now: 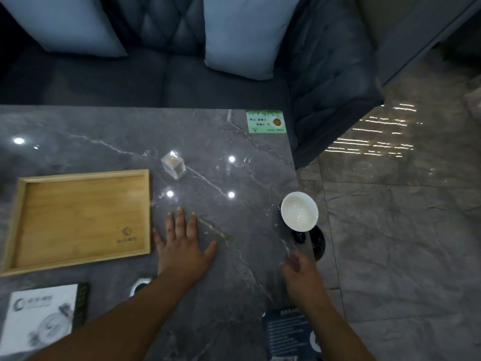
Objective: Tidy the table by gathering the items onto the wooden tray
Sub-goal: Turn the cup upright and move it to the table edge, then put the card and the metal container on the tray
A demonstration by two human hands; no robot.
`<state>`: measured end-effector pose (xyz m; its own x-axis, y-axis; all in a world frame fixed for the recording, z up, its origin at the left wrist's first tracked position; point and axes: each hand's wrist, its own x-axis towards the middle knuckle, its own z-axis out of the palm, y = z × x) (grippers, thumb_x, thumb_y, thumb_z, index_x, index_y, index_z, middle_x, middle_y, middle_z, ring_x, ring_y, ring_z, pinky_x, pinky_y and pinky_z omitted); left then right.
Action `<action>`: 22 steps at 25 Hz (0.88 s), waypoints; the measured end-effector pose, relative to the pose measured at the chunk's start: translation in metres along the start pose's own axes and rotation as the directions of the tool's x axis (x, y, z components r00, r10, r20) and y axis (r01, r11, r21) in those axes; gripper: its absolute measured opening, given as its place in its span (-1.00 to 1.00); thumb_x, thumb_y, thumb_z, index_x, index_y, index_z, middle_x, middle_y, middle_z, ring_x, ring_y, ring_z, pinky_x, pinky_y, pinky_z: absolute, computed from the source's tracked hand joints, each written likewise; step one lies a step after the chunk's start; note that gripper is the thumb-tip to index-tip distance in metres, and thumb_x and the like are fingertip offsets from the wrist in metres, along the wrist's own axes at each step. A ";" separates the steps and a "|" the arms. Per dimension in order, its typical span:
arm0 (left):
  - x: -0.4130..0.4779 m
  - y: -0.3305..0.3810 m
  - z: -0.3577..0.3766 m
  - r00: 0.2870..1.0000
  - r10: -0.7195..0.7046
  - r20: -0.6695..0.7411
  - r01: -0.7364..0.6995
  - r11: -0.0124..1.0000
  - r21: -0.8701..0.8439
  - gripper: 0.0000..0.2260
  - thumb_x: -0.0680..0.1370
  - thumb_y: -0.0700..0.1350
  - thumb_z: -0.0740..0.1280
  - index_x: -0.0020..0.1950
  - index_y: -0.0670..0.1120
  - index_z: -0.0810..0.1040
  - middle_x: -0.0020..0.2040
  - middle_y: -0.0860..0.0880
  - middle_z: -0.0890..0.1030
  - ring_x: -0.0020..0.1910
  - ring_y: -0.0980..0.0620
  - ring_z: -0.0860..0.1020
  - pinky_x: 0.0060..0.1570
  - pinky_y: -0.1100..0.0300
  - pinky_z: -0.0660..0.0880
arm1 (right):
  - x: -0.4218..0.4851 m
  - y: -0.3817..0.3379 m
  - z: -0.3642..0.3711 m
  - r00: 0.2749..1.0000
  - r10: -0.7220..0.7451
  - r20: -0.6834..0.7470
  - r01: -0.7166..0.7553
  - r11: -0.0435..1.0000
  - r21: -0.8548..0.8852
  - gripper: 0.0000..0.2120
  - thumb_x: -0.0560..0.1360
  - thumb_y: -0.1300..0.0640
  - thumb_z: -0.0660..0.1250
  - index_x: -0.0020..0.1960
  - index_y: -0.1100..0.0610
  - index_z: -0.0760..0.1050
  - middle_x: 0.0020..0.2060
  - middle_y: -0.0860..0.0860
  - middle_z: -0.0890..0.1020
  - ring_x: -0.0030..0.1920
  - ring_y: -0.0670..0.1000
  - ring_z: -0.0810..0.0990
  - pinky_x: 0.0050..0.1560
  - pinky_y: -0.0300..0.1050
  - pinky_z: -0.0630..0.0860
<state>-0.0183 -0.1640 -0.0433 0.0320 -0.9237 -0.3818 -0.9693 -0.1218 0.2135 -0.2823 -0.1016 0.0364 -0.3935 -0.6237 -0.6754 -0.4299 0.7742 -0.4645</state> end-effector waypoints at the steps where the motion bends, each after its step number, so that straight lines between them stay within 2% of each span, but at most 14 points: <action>1: 0.001 -0.002 -0.012 0.998 0.021 0.051 -0.021 1.000 -0.001 -0.13 0.48 0.43 0.13 0.66 -0.01 0.05 0.71 -0.14 -0.06 0.68 -0.20 -0.12 0.56 -0.34 -0.03 | -0.008 -0.006 0.006 0.999 -0.035 0.029 0.037 0.996 -0.077 -0.47 0.55 0.02 0.37 0.49 0.00 0.35 0.38 0.06 0.53 0.30 0.11 0.52 0.28 -0.07 0.41; 3: 0.001 -0.004 -0.039 0.983 0.131 0.128 -0.131 0.991 -0.004 -0.19 0.49 0.34 0.24 0.63 -0.03 0.16 0.68 -0.17 0.12 0.65 -0.22 0.10 0.56 -0.17 0.16 | -0.026 -0.014 0.019 0.989 -0.136 0.064 0.147 0.966 -0.211 -0.37 0.50 -0.06 0.40 0.52 -0.03 0.30 0.42 0.04 0.50 0.36 0.11 0.49 0.26 -0.12 0.39; 4: -0.003 -0.006 -0.052 0.970 0.204 0.129 -0.204 0.979 -0.013 -0.25 0.50 0.30 0.26 0.60 -0.03 0.25 0.63 -0.15 0.27 0.58 -0.20 0.25 0.54 -0.08 0.26 | -0.035 -0.018 0.027 0.976 -0.200 0.082 0.215 0.932 -0.293 -0.30 0.48 -0.11 0.40 0.55 -0.02 0.25 0.46 0.05 0.45 0.40 0.10 0.45 0.32 -0.10 0.38; 7: -0.028 -0.027 -0.086 0.946 0.322 0.013 -0.322 0.947 -0.010 -0.42 0.46 0.23 0.22 0.42 0.00 0.49 0.43 -0.08 0.54 0.38 -0.15 0.51 0.40 -0.03 0.43 | -0.053 -0.029 0.061 0.894 -0.395 0.213 0.441 0.686 -0.578 -0.07 0.46 -0.26 0.31 0.65 0.02 -0.05 0.62 0.09 0.14 0.59 0.13 0.12 0.55 -0.02 0.07; 8: -0.038 -0.038 -0.093 0.948 0.315 -0.050 -0.315 0.949 -0.001 -0.44 0.44 0.22 0.22 0.36 0.01 0.54 0.40 -0.08 0.58 0.36 -0.14 0.54 0.38 -0.07 0.45 | -0.057 -0.034 0.073 0.858 -0.438 0.268 0.502 0.603 -0.621 -0.04 0.44 -0.31 0.26 0.65 0.00 -0.13 0.63 0.09 0.06 0.61 0.15 0.03 0.57 0.00 -0.01; 10: -0.057 -0.068 -0.100 0.967 0.240 -0.088 -0.241 0.971 0.006 -0.46 0.45 0.20 0.27 0.37 0.01 0.54 0.45 -0.09 0.54 0.43 -0.15 0.50 0.43 -0.15 0.42 | -0.065 -0.048 0.095 0.803 -0.481 0.352 0.574 0.464 -0.675 -0.01 0.40 -0.37 0.17 0.64 -0.04 -0.20 0.64 0.10 0.00 0.61 0.18 -0.02 0.58 0.09 -0.03; 12: -0.076 -0.104 -0.103 0.983 0.160 -0.094 -0.159 0.987 0.018 -0.44 0.44 0.18 0.37 0.40 -0.01 0.53 0.51 -0.11 0.50 0.48 -0.18 0.47 0.45 -0.22 0.41 | -0.076 -0.064 0.117 0.742 -0.547 0.387 0.623 0.349 -0.701 -0.01 0.36 -0.38 0.17 0.65 -0.03 -0.10 0.62 0.15 0.12 0.59 0.23 0.12 0.56 0.18 0.10; 13: -0.084 -0.121 -0.102 0.986 0.136 -0.099 -0.135 0.991 0.020 -0.42 0.40 0.17 0.43 0.37 -0.03 0.57 0.50 -0.14 0.51 0.45 -0.21 0.50 0.40 -0.24 0.45 | -0.081 -0.071 0.127 0.711 -0.582 0.394 0.647 0.322 -0.692 -0.02 0.35 -0.37 0.20 0.65 -0.01 -0.02 0.60 0.18 0.20 0.56 0.25 0.20 0.53 0.19 0.18; 15: -0.098 -0.155 -0.099 0.989 0.100 -0.112 -0.097 0.995 0.028 -0.39 0.34 0.19 0.46 0.31 -0.09 0.63 0.44 -0.18 0.57 0.36 -0.27 0.58 0.29 -0.26 0.53 | -0.089 -0.085 0.145 0.679 -0.595 0.430 0.685 0.303 -0.662 -0.02 0.35 -0.34 0.25 0.65 0.01 0.01 0.59 0.19 0.21 0.55 0.26 0.24 0.52 0.17 0.19; 18: -0.114 -0.201 -0.097 0.997 -0.022 -0.072 0.022 1.000 0.003 -0.31 0.32 0.32 0.36 0.32 -0.08 0.62 0.44 -0.15 0.57 0.33 -0.27 0.59 0.24 -0.26 0.55 | -0.097 -0.104 0.171 0.634 -0.629 0.450 0.717 0.262 -0.646 -0.03 0.32 -0.26 0.35 0.61 0.07 0.14 0.53 0.21 0.33 0.47 0.24 0.39 0.45 0.10 0.32; 20: -0.121 -0.226 -0.096 0.993 -0.106 -0.052 0.104 0.994 -0.043 -0.25 0.31 0.38 0.30 0.37 -0.03 0.58 0.49 -0.11 0.52 0.37 -0.24 0.56 0.26 -0.25 0.53 | -0.103 -0.112 0.187 0.658 -0.561 0.502 0.722 0.282 -0.632 -0.08 0.40 -0.21 0.30 0.63 0.02 0.00 0.60 0.15 0.17 0.53 0.18 0.25 0.51 0.02 0.21; 22: -0.126 -0.246 -0.094 0.986 -0.164 -0.015 0.162 0.983 -0.088 -0.19 0.33 0.42 0.26 0.48 0.03 0.47 0.57 -0.06 0.42 0.46 -0.18 0.46 0.33 -0.18 0.49 | -0.107 -0.115 0.203 0.670 -0.523 0.527 0.724 0.302 -0.620 -0.13 0.42 -0.19 0.29 0.62 -0.03 0.00 0.59 0.07 0.17 0.52 0.13 0.25 0.48 -0.03 0.24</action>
<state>0.2389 -0.0513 0.0370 0.1940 -0.8967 -0.3979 -0.9260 -0.3013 0.2276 -0.0258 -0.1025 0.0457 0.3897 -0.7661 -0.5111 -0.9187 -0.2846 -0.2740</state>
